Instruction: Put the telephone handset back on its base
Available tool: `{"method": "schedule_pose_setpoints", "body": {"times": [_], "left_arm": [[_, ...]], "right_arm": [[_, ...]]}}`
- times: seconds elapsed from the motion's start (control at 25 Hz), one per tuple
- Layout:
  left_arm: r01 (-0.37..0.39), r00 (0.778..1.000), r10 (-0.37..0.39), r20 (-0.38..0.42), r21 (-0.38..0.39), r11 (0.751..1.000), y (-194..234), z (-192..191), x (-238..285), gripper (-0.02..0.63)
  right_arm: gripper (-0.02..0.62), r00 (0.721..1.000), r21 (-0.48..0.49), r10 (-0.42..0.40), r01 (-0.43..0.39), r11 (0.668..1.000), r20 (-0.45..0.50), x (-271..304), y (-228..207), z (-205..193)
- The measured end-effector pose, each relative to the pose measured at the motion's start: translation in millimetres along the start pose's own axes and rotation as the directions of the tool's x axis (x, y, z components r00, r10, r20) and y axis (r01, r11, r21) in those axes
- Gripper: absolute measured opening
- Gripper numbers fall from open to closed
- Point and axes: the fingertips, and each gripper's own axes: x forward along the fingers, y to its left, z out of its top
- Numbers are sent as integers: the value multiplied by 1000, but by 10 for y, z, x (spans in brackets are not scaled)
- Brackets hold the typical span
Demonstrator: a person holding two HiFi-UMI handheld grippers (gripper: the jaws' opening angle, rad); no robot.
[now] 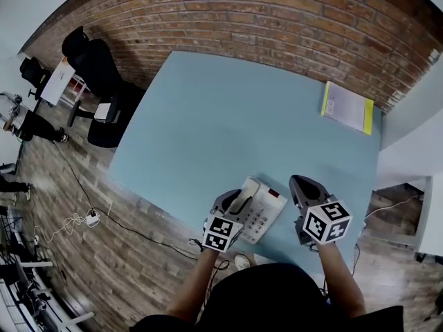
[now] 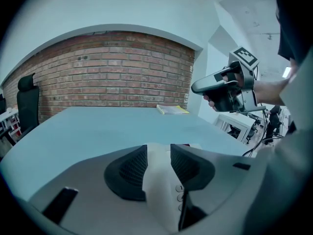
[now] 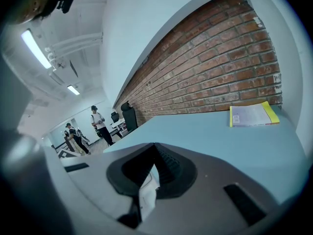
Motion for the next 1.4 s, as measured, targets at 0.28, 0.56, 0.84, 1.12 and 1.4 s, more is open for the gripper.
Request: {"method": "schedule_pose_setpoints", "body": {"times": [0.28, 0.56, 0.84, 1.12, 1.4], "left_arm": [[-19, 999, 19, 34, 13, 1000, -11, 74, -207, 111], [-34, 994, 34, 100, -4, 999, 12, 239, -418, 67], [-33, 988, 33, 149, -1, 999, -28, 398, -627, 23], [-29, 980, 29, 196, -4, 1000, -76, 498, -853, 10], [-23, 970, 23, 241, -2, 1000, -125, 590, -1101, 9]], "right_arm": [[12, 1000, -7, 4, -4, 1000, 19, -66, 104, 29], [12, 999, -29, 15, -14, 999, 35, -116, 299, 42], [12, 998, -50, 13, -10, 999, 64, -232, 488, 87], [12, 996, -73, 22, -15, 997, 87, -329, 711, 111], [12, 993, -105, 36, -25, 994, 108, -432, 985, 131]]}}
